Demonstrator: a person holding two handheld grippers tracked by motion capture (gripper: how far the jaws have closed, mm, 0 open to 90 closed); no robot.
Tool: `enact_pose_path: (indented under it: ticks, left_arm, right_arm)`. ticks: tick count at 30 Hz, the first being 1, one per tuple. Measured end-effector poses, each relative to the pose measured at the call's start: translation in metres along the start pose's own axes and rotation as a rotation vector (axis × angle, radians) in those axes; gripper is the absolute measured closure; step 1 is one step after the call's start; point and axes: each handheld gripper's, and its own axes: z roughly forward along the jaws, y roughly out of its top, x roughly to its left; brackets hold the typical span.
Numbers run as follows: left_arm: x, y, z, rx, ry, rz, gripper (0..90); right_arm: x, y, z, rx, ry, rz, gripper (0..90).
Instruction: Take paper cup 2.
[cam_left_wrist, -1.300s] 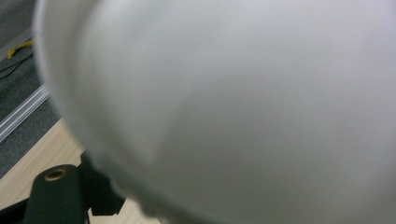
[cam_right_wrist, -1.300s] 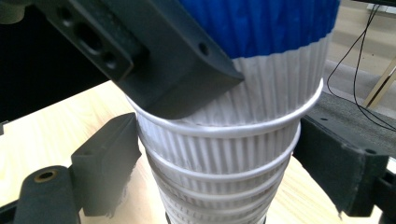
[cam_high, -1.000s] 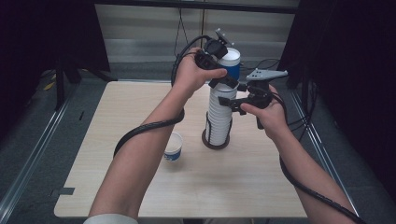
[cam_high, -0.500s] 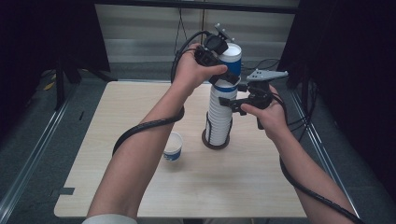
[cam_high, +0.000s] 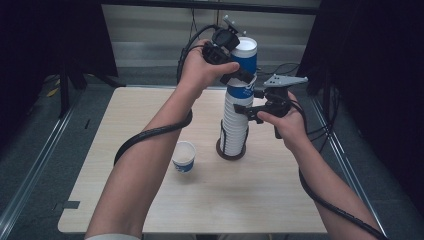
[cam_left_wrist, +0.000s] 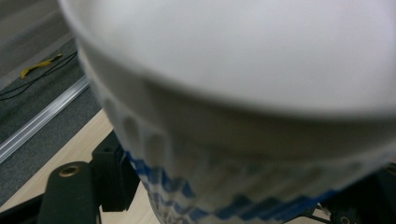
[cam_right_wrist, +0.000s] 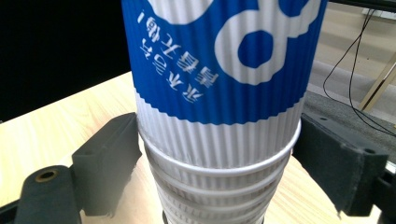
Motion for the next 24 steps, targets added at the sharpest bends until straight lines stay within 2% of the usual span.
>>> enact_pose_path:
  ticks: [9,12,24]
  left_arm:
    - [-0.001,0.003,-0.005,-0.005,0.001,-0.007,24.2]
    - [-0.001,0.005,-0.009,-0.026,0.003,-0.011,24.2]
    - [0.003,0.005,-0.019,-0.061,-0.004,-0.027,24.3]
  right_arm:
    - [0.0,0.0,0.0,-0.002,-0.001,-0.001,14.5]
    - [0.0,-0.001,0.0,-0.007,0.001,0.005,14.5]
    - [0.0,-0.002,0.001,-0.013,0.0,0.007,14.6]
